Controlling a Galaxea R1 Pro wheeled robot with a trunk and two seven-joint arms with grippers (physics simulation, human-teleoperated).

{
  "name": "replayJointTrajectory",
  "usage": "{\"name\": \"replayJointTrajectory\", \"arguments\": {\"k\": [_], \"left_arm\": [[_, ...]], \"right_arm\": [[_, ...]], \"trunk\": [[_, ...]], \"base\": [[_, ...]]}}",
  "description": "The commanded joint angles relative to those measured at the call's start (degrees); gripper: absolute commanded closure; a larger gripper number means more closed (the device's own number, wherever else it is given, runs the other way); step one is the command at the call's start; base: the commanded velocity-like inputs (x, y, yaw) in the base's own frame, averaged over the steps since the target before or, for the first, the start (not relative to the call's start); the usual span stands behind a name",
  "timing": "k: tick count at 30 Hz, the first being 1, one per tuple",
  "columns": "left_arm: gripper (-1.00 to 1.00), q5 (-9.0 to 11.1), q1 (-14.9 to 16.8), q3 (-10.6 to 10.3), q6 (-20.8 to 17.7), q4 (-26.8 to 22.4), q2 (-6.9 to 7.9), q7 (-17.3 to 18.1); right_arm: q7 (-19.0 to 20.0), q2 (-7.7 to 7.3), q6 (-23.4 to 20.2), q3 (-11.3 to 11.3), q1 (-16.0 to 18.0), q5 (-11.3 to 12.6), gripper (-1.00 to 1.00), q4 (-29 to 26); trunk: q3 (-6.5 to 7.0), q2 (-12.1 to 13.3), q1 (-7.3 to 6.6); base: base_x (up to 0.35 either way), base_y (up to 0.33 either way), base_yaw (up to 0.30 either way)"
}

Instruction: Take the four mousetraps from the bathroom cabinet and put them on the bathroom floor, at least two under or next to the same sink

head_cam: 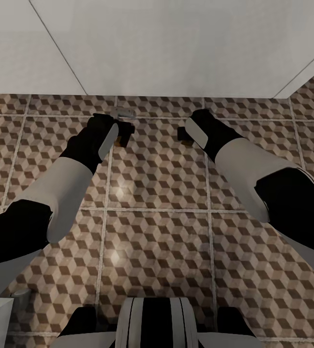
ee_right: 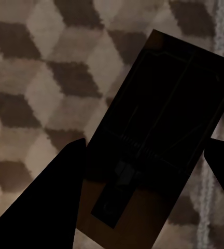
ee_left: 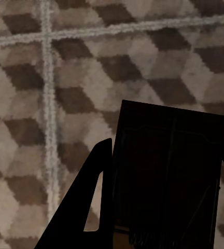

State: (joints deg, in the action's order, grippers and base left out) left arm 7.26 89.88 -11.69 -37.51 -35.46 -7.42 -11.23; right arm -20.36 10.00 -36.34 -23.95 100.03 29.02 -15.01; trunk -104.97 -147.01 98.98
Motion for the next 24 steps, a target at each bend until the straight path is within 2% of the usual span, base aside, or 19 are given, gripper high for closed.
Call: {"name": "replayJointTrajectory", "arguments": {"k": [1,24], "left_arm": [[1.00,0.5,0.0,-0.3,-0.2,0.0,0.06,-0.5],[1.00,0.4,0.0,-0.3,-0.2,-0.1,0.06,-0.5]], "right_arm": [[-0.5,0.00,-0.1,-0.3,0.0,0.6,1.00,0.0],[-0.5,0.00,-0.2,-0.4,0.1,0.6,1.00,0.0]], "trunk": [[-0.03,0.0,-0.01],[-0.03,0.0,-0.01]], "base": [[0.000,0.000,0.000],[0.001,0.000,0.000]]}}
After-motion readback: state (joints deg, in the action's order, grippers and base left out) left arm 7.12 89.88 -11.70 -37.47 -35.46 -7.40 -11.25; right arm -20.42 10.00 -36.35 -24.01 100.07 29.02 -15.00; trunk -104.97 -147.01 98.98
